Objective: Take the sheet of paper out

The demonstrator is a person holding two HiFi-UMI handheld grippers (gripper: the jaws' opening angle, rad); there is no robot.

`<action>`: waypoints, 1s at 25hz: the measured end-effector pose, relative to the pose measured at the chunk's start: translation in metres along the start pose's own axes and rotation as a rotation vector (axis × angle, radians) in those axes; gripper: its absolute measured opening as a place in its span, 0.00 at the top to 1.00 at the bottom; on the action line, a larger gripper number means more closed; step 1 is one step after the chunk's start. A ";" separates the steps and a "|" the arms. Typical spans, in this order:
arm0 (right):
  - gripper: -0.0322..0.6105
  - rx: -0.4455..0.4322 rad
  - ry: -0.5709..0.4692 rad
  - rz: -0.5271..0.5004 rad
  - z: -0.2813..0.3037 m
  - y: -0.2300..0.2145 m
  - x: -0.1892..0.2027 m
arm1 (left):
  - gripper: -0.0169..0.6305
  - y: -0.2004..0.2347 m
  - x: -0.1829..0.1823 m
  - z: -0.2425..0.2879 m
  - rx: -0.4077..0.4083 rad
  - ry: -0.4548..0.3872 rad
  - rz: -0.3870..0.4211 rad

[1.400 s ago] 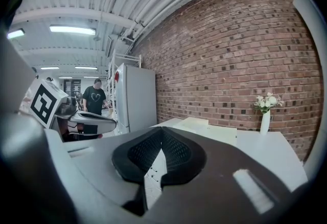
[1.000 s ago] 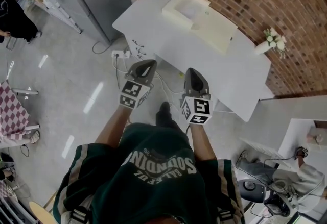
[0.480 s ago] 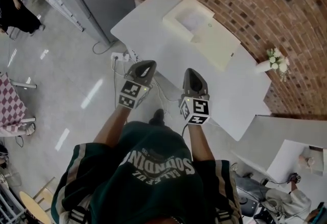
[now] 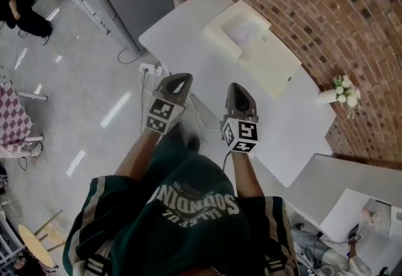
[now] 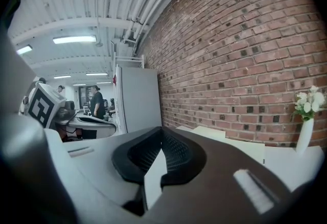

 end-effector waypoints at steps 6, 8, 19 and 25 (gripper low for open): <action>0.95 0.003 0.013 -0.004 0.033 -0.003 -0.001 | 0.96 0.027 -0.002 0.024 0.012 0.002 -0.003; 0.95 0.014 0.018 -0.004 0.046 -0.004 -0.003 | 0.96 0.039 -0.004 0.034 0.024 0.001 -0.006; 0.95 0.112 0.046 0.009 0.144 -0.005 -0.021 | 0.96 0.129 -0.024 0.104 0.145 0.015 0.013; 0.95 0.177 0.053 0.027 0.193 0.001 -0.037 | 0.96 0.178 -0.038 0.136 0.227 0.027 0.022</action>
Point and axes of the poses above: the fingertips, and each gripper's own axes: z forward along the fingers, y to its left, x out of its underside, the point moved 5 cm from there along -z, backward along the fingers, and after that the axes turned 15 degrees about x, right-handed, at the moved point
